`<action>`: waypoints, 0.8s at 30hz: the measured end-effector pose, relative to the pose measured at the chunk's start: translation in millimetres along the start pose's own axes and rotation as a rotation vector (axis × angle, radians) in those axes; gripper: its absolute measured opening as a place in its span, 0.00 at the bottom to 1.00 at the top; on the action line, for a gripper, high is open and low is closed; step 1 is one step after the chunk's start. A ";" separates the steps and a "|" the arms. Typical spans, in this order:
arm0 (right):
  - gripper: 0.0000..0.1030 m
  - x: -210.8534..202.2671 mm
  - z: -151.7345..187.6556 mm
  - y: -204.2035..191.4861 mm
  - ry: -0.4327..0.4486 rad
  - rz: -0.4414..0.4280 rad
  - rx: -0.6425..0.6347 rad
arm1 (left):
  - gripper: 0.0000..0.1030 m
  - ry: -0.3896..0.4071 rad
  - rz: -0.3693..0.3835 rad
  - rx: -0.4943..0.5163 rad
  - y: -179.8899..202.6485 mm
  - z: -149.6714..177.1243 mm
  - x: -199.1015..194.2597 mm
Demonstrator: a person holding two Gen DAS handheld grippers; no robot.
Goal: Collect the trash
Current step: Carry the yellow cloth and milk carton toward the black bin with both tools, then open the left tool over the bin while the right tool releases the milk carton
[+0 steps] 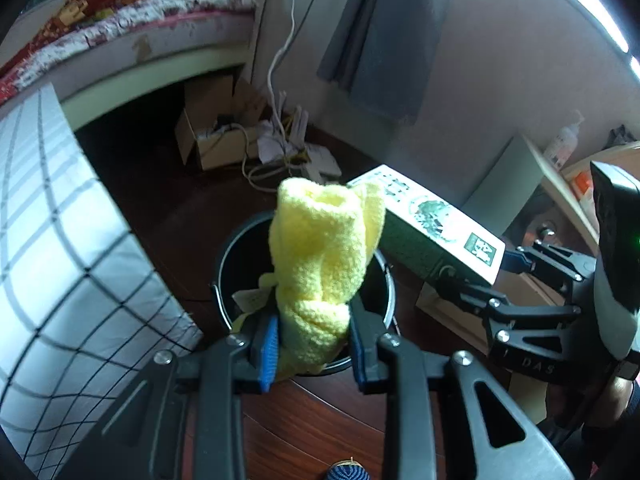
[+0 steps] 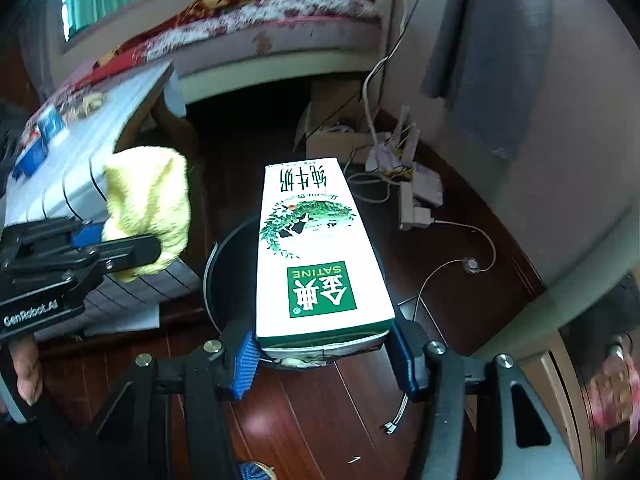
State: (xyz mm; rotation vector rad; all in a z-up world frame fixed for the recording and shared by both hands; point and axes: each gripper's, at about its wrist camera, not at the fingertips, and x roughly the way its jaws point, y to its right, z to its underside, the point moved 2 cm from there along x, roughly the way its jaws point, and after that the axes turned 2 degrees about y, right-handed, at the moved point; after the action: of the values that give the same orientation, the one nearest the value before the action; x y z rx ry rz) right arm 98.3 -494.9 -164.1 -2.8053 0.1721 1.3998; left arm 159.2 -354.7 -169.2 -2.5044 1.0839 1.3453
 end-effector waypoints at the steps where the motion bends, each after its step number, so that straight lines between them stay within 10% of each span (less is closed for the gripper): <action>1: 0.55 8.0 -0.5 0.3 -0.010 -0.011 -0.012 | 0.30 -0.010 0.000 -0.001 -0.9 -1.0 4.6; 7: 0.55 49.4 -4.6 -2.7 -0.060 -0.063 -0.059 | 0.32 -0.077 0.001 -0.015 -11.0 1.5 34.5; 9: 0.57 63.1 -5.0 -1.2 -0.085 -0.071 -0.063 | 0.51 -0.085 0.007 -0.033 -13.3 2.5 39.2; 12: 0.88 74.3 -2.5 11.5 -0.107 -0.003 -0.032 | 0.99 -0.093 -0.014 -0.078 -17.3 7.6 40.0; 24: 0.99 30.9 -11.6 35.2 -0.033 0.070 0.107 | 0.99 0.007 -0.151 -0.081 -21.8 23.1 -26.3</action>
State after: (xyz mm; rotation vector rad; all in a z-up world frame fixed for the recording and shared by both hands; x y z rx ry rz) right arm 122.5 -533.5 -180.1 -2.7133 0.3368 1.4041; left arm 147.6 -315.2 -168.2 -2.5900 0.8376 1.3654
